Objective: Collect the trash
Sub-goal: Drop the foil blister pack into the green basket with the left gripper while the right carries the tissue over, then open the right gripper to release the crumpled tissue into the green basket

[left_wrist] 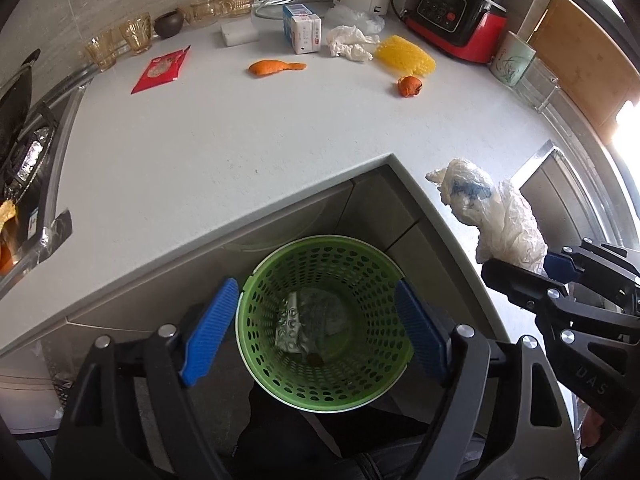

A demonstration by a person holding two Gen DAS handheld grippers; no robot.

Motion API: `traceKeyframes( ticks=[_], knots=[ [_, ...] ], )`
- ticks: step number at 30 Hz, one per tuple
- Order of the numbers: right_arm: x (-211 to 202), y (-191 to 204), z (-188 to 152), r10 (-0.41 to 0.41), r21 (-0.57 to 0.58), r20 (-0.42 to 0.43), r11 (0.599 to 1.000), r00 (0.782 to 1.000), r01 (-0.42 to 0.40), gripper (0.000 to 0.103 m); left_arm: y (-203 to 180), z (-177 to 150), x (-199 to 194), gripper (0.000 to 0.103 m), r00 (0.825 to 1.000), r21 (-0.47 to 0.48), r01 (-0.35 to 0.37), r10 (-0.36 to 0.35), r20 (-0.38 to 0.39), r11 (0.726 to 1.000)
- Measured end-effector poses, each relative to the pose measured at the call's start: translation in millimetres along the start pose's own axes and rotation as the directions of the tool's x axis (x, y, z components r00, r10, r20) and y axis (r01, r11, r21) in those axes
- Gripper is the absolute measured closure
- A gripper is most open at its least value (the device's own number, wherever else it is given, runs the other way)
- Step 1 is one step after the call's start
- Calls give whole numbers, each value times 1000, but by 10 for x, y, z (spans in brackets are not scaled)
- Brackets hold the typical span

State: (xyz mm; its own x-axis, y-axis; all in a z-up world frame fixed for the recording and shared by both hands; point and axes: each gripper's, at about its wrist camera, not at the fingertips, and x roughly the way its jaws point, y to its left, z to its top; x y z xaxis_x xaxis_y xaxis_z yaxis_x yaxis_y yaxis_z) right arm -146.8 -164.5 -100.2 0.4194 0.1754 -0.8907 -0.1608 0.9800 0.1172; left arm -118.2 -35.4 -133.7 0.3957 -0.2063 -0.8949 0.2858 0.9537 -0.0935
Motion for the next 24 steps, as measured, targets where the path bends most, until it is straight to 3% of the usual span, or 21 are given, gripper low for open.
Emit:
traceKeyframes(
  ticks=[4,8,24],
  knots=[
    [25,16,24,7,-6,-3,1000,1000,-7,77,47,45,-34,25,1000,-6,-17,17,10,1000],
    [58,61,35,18,-15,-11,1000,1000,-18,77,126,87,-92,18,999,-21,-42,43,33,999],
    [356,374,58,70,-90,-96,993,993,-79,73,568,248,-172,17,992,-96,-105,111,57,990]
  ],
)
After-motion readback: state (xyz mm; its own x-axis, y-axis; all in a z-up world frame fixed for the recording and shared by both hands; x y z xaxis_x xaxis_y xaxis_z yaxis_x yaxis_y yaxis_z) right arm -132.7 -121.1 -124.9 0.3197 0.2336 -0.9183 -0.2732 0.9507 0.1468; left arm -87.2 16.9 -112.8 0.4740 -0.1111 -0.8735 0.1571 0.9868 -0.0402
